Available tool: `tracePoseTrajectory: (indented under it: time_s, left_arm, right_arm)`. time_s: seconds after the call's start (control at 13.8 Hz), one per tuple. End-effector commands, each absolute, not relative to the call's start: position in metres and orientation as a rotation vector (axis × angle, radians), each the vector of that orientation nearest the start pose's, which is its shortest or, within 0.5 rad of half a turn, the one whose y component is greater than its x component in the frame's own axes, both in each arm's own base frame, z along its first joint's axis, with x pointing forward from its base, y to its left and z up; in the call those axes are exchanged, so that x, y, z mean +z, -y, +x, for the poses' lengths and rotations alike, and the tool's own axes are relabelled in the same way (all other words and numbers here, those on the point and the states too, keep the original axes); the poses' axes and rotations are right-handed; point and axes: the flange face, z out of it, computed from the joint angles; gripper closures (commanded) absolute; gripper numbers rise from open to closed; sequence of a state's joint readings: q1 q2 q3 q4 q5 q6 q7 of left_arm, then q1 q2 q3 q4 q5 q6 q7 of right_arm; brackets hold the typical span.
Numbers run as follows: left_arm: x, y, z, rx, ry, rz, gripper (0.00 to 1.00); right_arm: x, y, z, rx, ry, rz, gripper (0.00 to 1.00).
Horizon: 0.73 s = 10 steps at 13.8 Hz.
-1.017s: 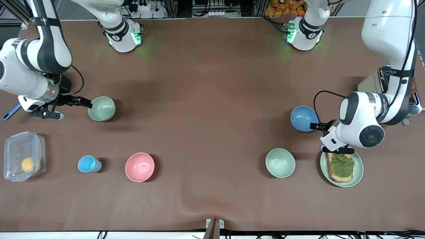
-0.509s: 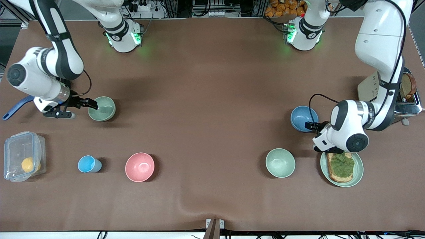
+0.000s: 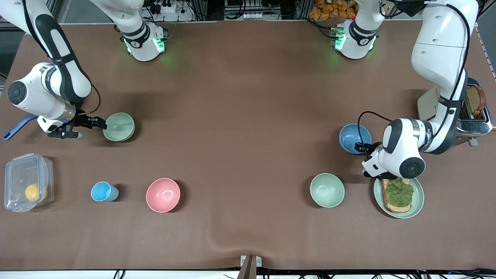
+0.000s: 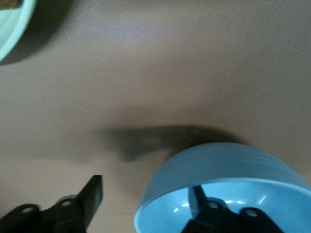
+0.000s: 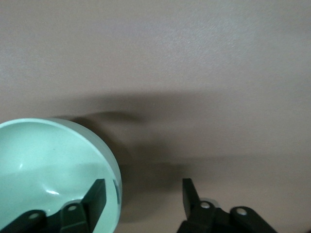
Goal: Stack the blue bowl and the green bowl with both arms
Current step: 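Grasp the green bowl with the right gripper while the left gripper grasps the blue bowl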
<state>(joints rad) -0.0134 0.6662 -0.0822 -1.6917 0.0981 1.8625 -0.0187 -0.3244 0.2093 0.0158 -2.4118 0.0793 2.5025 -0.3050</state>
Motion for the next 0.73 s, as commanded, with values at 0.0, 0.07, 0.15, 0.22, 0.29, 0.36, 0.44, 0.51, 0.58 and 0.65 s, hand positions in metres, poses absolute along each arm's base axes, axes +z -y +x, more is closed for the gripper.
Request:
tracePoseTrajectory:
  time_s: [0.0, 0.07, 0.15, 0.22, 0.29, 0.36, 0.44, 0.51, 0.58, 0.65]
  left_arm:
    - [0.182, 0.049, 0.616, 0.723, -0.212, -2.966, 1.00]
    - [0.183, 0.049, 0.617, 0.720, -0.213, -2.965, 1.00]
    - [0.183, 0.049, 0.617, 0.721, -0.215, -2.965, 1.00]
    - [0.186, 0.049, 0.618, 0.712, -0.215, -2.967, 1.00]
    - [0.193, 0.049, 0.620, 0.693, -0.214, -2.972, 1.00]
    - [0.206, 0.052, 0.623, 0.664, -0.215, -2.981, 1.00]
    - [0.217, 0.053, 0.625, 0.638, -0.216, -2.986, 1.00]
    - [0.230, 0.053, 0.627, 0.608, -0.215, -2.992, 1.00]
    - [0.245, 0.053, 0.628, 0.583, -0.213, -2.995, 1.00]
    - [0.261, 0.052, 0.630, 0.551, -0.208, -3.001, 1.00]
  right_arm:
    - [0.216, 0.141, 0.462, 0.135, -0.117, -3.036, 0.39]
    - [0.216, 0.142, 0.461, 0.135, -0.119, -3.036, 0.50]
    - [0.213, 0.141, 0.461, 0.142, -0.117, -3.034, 0.62]
    - [0.212, 0.141, 0.460, 0.145, -0.121, -3.031, 0.76]
    - [0.212, 0.141, 0.460, 0.142, -0.138, -3.024, 0.87]
    - [0.212, 0.140, 0.460, 0.140, -0.155, -3.015, 0.91]
    - [0.212, 0.137, 0.461, 0.144, -0.170, -3.006, 1.00]
    - [0.211, 0.133, 0.461, 0.152, -0.184, -2.992, 1.00]
    - [0.212, 0.130, 0.462, 0.160, -0.195, -2.980, 1.00]
    - [0.214, 0.128, 0.464, 0.188, -0.219, -2.967, 1.00]
